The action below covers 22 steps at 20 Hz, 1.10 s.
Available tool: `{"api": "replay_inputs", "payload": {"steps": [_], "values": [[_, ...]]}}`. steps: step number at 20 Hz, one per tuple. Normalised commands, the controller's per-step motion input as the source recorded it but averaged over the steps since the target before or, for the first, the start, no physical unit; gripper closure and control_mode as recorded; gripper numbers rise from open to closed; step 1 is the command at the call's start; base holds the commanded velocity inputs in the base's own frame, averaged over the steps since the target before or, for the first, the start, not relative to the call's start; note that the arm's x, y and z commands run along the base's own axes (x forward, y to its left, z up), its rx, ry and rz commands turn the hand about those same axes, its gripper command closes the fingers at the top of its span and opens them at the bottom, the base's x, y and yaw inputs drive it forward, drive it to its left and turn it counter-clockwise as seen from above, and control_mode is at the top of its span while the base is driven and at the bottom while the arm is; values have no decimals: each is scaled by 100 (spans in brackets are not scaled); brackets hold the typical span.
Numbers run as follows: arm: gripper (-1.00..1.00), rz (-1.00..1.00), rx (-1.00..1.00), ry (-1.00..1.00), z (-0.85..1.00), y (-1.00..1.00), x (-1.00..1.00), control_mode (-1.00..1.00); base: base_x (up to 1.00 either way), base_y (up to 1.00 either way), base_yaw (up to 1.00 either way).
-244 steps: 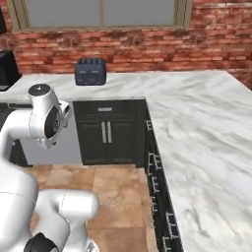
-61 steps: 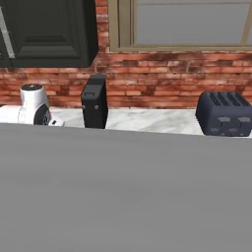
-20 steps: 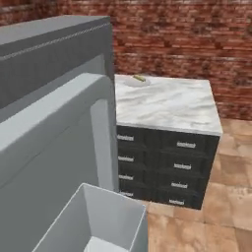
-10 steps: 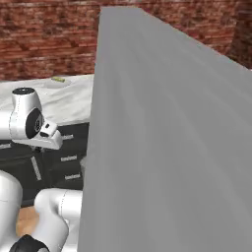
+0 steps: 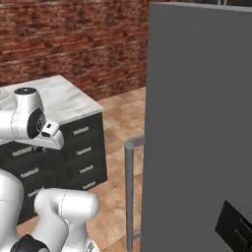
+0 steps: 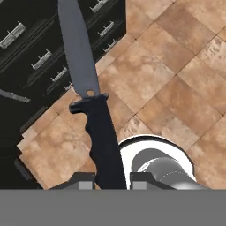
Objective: Retrieve the butter from the fridge and place it on a plate on the dining table. Then retrieve the butter knife by the fridge and place it near the plate.
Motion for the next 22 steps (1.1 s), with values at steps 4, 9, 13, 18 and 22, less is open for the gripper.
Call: {"api": "replay_inputs", "payload": {"steps": [4,9,13,18,22], "values": [[100,0,0,0,0,0,0,100,38,67,-55],[100,0,0,0,0,0,0,100,54,19,-55],[100,0,0,0,0,0,0,100,62,0,-54],[100,0,0,0,0,0,0,100,80,13,-47],[100,0,0,0,0,0,0,100,100,52,-36]]}}
